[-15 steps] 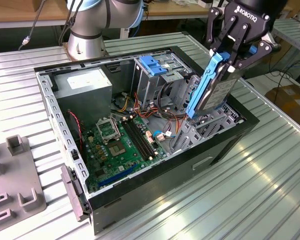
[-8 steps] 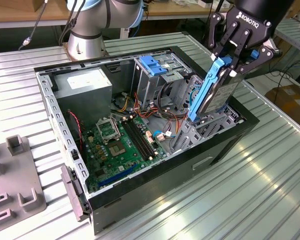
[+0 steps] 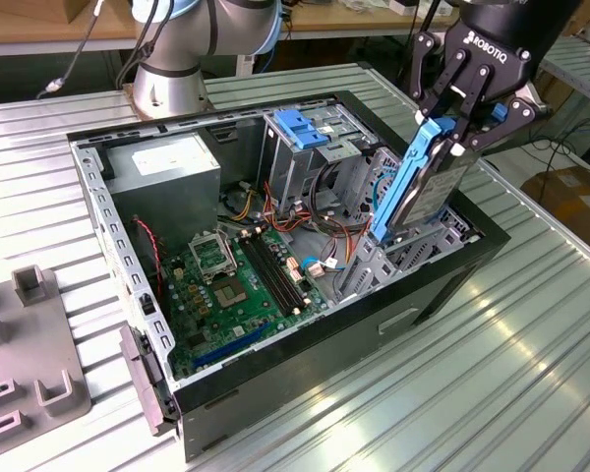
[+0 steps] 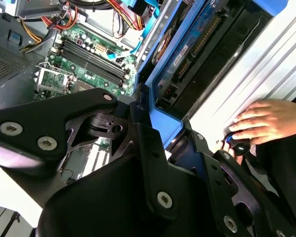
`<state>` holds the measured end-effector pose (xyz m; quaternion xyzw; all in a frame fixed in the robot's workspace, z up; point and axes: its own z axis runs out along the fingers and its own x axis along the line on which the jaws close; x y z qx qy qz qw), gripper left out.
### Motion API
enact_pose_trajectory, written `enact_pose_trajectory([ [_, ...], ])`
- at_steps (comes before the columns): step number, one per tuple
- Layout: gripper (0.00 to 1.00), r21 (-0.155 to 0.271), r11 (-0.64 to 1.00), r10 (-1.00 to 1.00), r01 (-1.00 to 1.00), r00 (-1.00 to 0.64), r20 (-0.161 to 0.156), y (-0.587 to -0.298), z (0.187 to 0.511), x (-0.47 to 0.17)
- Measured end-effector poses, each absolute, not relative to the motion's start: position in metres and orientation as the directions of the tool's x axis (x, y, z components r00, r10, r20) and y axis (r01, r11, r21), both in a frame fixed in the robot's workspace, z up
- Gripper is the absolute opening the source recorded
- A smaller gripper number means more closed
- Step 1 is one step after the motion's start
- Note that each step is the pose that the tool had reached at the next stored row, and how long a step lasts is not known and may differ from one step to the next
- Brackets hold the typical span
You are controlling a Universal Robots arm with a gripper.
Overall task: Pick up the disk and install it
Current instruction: 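Insert the disk into the insertion slot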
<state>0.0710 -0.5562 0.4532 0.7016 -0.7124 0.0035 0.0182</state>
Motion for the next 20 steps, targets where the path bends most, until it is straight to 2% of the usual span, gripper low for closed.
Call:
enact_pose_trajectory([
  [20,0.37,0.021,0.017,-0.999,-1.0,-0.017,0.031,-0.559,0.4423,0.0716],
])
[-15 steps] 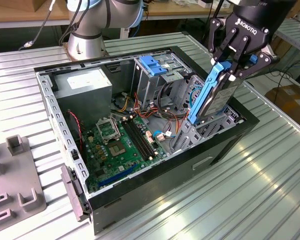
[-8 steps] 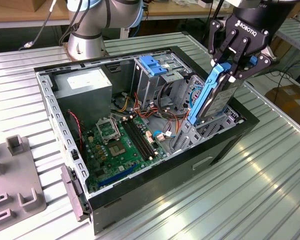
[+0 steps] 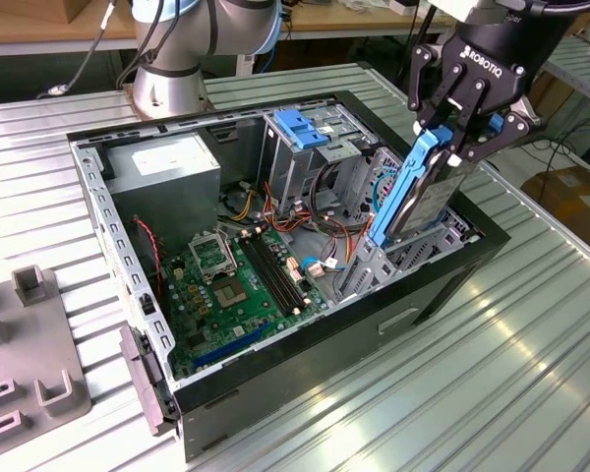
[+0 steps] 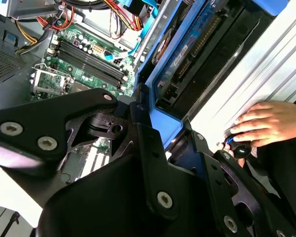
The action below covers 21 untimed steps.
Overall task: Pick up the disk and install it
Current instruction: 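Insert the disk into the insertion slot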
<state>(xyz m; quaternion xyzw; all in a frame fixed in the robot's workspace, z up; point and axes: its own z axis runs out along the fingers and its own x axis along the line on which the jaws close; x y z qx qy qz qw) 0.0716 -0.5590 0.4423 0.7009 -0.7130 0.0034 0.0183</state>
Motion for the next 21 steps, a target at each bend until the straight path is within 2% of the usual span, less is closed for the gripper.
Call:
enact_pose_trajectory([
  [21,0.37,0.021,0.017,-0.999,-1.0,-0.017,0.031,-0.562,0.415,0.073],
])
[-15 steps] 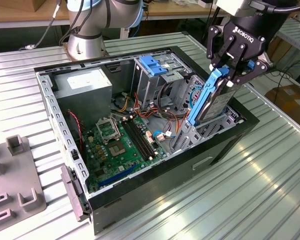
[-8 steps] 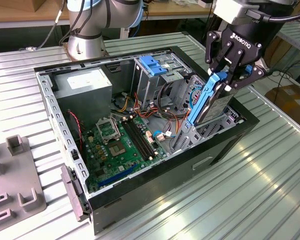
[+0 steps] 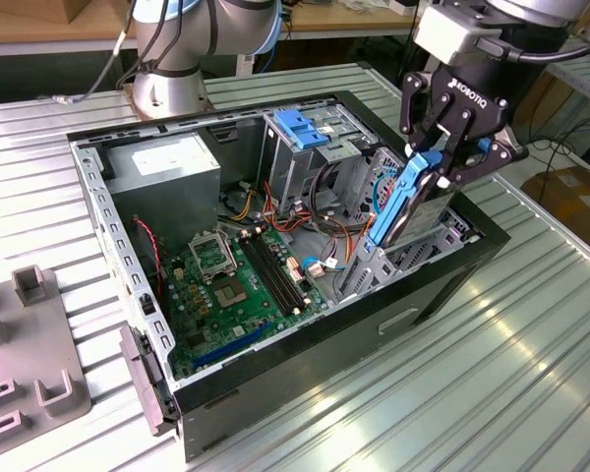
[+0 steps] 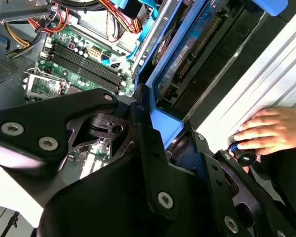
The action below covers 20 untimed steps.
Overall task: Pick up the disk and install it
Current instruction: 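Insert the disk into the insertion slot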
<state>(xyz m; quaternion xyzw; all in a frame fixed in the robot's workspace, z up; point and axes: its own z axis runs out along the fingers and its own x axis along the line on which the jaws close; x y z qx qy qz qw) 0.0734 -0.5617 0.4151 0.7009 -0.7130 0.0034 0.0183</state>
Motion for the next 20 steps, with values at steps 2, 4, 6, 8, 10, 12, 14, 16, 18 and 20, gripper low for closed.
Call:
enact_pose_trajectory([
  [2,0.37,0.021,0.017,-0.999,-1.0,-0.017,0.031,-0.562,0.412,0.073],
  [4,0.37,0.021,0.017,-0.999,-1.0,-0.017,0.031,-0.563,0.408,0.074],
  [6,0.37,0.021,0.017,-0.999,-1.0,-0.017,0.031,-0.563,0.405,0.074],
  [8,0.37,0.021,0.017,-0.999,-1.0,-0.017,0.031,-0.563,0.401,0.074],
  [10,0.37,0.021,0.017,-0.999,-1.0,-0.017,0.031,-0.564,0.398,0.074],
  [12,0.37,0.021,0.017,-0.999,-1.0,-0.017,0.031,-0.564,0.395,0.074],
  [14,0.37,0.021,0.017,-0.999,-1.0,-0.017,0.031,-0.565,0.388,0.074],
  [16,0.37,0.021,0.017,-0.999,-1.0,-0.017,0.031,-0.565,0.384,0.074],
  [18,0.37,0.021,0.018,-0.999,-1.0,-0.017,0.031,-0.566,0.38,0.074],
  [20,0.37,0.021,0.017,-0.999,-1.0,-0.017,0.031,-0.566,0.377,0.074],
])
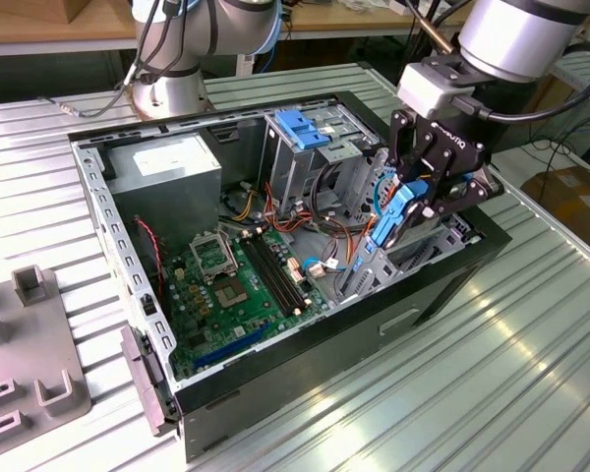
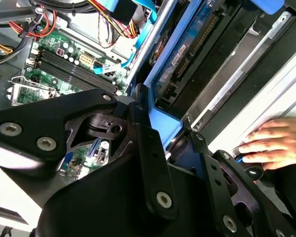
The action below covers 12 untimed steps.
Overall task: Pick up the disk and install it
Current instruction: 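Insert the disk into the insertion slot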
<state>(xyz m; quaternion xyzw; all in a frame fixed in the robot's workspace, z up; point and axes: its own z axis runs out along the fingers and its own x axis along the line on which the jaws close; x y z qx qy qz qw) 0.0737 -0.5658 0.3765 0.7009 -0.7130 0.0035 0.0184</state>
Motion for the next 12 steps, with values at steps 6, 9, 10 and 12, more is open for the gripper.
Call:
enact_pose_trajectory([
  [6,0.37,0.021,0.017,-0.999,-1.0,-0.017,0.032,-0.5658,0.3763,0.0738],
  [9,0.38,0.021,0.017,-0.999,-1.0,-0.017,0.032,-0.5659,0.3764,0.0738],
  [10,0.44,0.021,0.017,-0.999,-1.0,-0.017,0.032,-0.5658,0.3764,0.0738],
  [12,0.44,0.021,0.017,-0.999,-1.0,-0.017,0.032,-0.5658,0.3764,0.0737],
])
